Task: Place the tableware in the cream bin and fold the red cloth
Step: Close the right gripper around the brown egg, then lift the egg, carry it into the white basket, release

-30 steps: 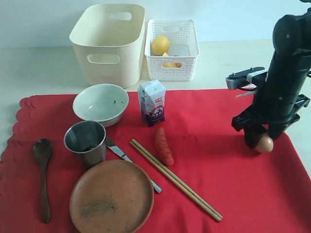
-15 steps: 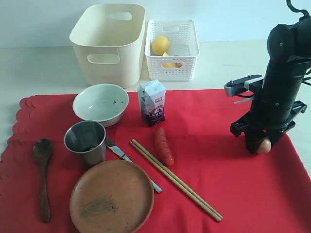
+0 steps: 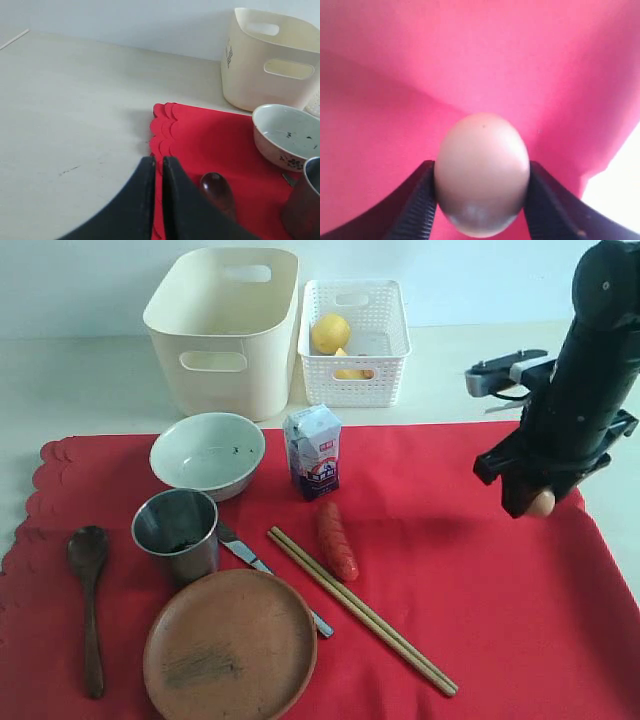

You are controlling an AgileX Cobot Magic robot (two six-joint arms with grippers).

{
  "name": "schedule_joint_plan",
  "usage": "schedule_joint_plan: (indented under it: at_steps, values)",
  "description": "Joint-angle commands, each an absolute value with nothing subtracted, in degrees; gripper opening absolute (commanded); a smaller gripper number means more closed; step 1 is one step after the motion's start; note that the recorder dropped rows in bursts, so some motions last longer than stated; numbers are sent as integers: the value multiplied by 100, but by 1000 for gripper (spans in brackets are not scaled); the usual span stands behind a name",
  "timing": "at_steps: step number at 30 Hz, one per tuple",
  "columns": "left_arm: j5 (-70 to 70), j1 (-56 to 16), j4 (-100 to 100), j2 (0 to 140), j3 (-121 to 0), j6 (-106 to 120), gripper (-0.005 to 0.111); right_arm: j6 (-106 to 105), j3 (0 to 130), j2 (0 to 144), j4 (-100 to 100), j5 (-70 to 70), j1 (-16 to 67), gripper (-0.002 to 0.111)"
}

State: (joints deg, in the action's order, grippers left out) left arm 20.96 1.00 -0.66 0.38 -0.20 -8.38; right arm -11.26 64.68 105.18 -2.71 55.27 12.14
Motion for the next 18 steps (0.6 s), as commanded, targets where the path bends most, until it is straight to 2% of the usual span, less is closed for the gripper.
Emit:
schedule_joint_plan:
  at_steps: [1,11,18]
  values:
    - [2070,107,-87,0,0,-849,8,-1476,6506,10086,-848,5225,1195,0]
    - [2070,107,-87,0,0,-849,8,-3886,6506,9631,-3897,4698,1195,0]
    - [2070,107,-87,0,0,-849,8,-4531,6564,9631,-4627,3671,1195,0]
